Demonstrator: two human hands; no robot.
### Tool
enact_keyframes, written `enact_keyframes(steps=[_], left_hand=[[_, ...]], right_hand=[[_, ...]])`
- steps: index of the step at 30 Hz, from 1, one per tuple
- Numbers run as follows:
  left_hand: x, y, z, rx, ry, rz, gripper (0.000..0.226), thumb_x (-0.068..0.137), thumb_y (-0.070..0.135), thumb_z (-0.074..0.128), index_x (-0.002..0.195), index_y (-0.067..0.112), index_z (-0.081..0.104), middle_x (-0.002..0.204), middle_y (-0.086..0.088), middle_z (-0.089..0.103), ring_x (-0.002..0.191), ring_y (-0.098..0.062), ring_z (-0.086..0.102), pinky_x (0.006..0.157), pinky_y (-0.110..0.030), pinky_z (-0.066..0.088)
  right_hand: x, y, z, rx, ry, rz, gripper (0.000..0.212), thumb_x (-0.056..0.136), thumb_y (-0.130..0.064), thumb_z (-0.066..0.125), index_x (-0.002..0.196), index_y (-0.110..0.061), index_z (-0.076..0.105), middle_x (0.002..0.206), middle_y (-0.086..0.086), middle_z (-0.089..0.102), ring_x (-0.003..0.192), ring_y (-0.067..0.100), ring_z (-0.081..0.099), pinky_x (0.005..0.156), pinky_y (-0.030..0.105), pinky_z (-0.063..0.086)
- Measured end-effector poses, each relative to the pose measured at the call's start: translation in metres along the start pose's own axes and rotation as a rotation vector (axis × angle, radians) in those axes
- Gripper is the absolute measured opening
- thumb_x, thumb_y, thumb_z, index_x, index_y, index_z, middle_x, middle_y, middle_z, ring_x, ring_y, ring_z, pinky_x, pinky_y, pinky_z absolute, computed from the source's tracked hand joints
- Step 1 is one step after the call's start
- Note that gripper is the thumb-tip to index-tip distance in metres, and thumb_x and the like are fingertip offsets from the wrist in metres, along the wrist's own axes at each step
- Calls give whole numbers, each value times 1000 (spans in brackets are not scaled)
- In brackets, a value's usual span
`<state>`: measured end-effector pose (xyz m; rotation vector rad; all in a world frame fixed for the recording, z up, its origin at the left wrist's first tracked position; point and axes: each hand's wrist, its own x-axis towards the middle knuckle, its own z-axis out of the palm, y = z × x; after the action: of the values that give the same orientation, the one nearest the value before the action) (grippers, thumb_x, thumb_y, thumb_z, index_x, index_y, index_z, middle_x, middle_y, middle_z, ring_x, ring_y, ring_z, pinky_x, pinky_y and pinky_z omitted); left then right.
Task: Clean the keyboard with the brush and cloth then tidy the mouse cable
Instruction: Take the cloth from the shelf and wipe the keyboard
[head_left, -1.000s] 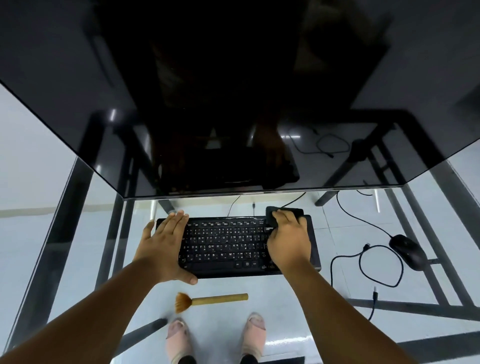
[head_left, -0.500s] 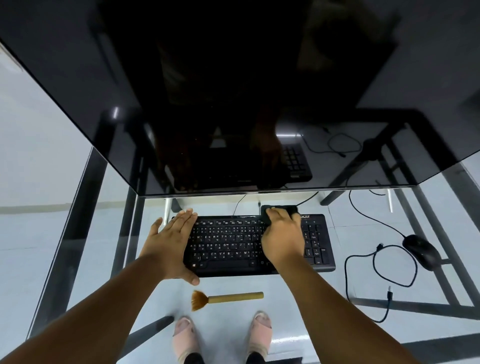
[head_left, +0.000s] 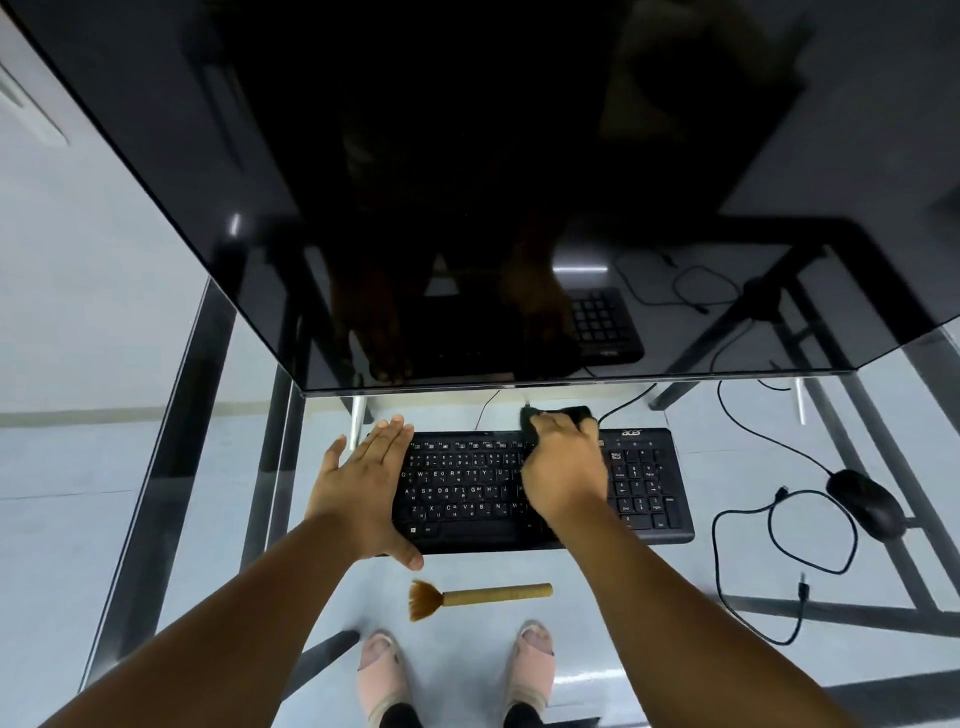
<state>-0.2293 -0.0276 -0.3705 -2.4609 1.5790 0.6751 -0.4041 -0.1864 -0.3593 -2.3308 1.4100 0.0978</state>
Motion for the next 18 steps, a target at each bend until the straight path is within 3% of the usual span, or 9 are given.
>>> enact_keyframes(steps=[6, 11, 14, 18], left_hand=[[0, 0, 0, -15, 4, -2, 154, 41, 82, 72, 152, 23, -16, 162, 5, -14, 149, -12, -8, 120, -47, -5], [-1, -1, 0, -35, 2, -8, 154, 42, 80, 74, 152, 23, -17, 162, 5, -15, 149, -13, -8, 120, -46, -6], [-1, 0, -1, -29, -7, -10, 153, 43, 80, 74, 152, 23, -17, 162, 5, -15, 149, -13, -9, 120, -45, -7], [-1, -1, -3, -35, -1, -16, 153, 42, 79, 75, 152, 24, -16, 162, 7, -16, 149, -11, -9, 120, -44, -8]], right_hand=[[-17, -16, 15, 4, -40, -330, 62, 89, -7, 46, 148, -27, 40, 149, -17, 40, 124, 19, 33, 95, 31, 50], [-11, 20, 7, -17, 48, -122, 62, 87, -3, 46, 145, -23, 44, 148, -13, 44, 130, 23, 29, 90, 37, 55], [-1, 3, 5, -27, 23, -20, 62, 86, -3, 49, 145, -18, 43, 145, -8, 46, 129, 25, 28, 87, 36, 54], [-6, -33, 13, -3, -42, -174, 66, 87, -6, 52, 149, -21, 37, 147, -10, 43, 127, 22, 29, 96, 34, 50]])
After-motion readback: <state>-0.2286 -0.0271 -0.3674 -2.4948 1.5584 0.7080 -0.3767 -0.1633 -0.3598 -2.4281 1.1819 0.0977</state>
